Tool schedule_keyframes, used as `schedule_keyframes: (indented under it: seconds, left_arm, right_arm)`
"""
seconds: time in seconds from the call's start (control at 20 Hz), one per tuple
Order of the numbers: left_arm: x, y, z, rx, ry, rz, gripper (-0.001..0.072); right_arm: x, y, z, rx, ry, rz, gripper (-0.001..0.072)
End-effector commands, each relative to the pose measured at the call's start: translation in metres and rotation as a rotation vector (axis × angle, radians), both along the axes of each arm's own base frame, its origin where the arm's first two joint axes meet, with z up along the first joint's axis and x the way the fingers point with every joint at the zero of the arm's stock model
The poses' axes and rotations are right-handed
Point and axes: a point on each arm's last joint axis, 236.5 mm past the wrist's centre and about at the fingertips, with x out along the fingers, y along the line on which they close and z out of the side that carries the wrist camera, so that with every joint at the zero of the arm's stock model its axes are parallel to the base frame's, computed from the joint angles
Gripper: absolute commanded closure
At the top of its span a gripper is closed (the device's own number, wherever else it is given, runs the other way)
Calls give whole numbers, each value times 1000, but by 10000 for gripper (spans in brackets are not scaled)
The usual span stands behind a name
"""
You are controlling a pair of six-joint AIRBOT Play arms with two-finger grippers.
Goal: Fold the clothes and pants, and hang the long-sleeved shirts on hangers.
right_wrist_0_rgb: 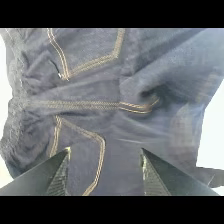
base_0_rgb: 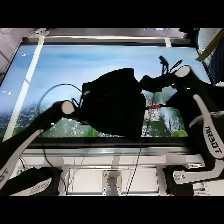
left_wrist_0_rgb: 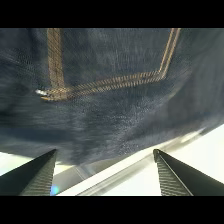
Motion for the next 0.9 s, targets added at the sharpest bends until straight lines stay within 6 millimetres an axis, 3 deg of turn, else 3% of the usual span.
schedule_keyframes:
  seconds: [0.0,0.1,0.2,0.3,0.35,0.45,0.6,0.75,0.85]
  left_arm:
    - [-2,78,40,156,-102,33,17]
    - [-16,135,42,295,-77,149,17]
    - [-25,149,27,284,-53,250,17]
    - [-26,138,1,222,-44,284,17]
    - [-20,128,-10,162,-47,325,17]
    - [7,110,-24,9,-52,485,17]
    - [55,99,-37,-155,-53,703,17]
    - [51,98,-82,-122,62,739,17]
    - [45,98,-102,-93,114,744,18]
  right_arm:
    - [-32,-74,34,-171,-10,-8,228]
    - [-73,-104,42,-216,57,-27,222]
    - [-95,-103,35,-148,42,-101,223]
    - [-142,-82,-6,-81,152,-99,223]
    - [-170,-66,-30,-17,221,-100,222]
    - [-196,-31,-52,163,253,-175,222]
    - [-203,-12,-53,324,158,-322,222]
    - [-227,-5,-58,306,163,-286,221]
    - [-231,-5,-56,292,152,-271,221]
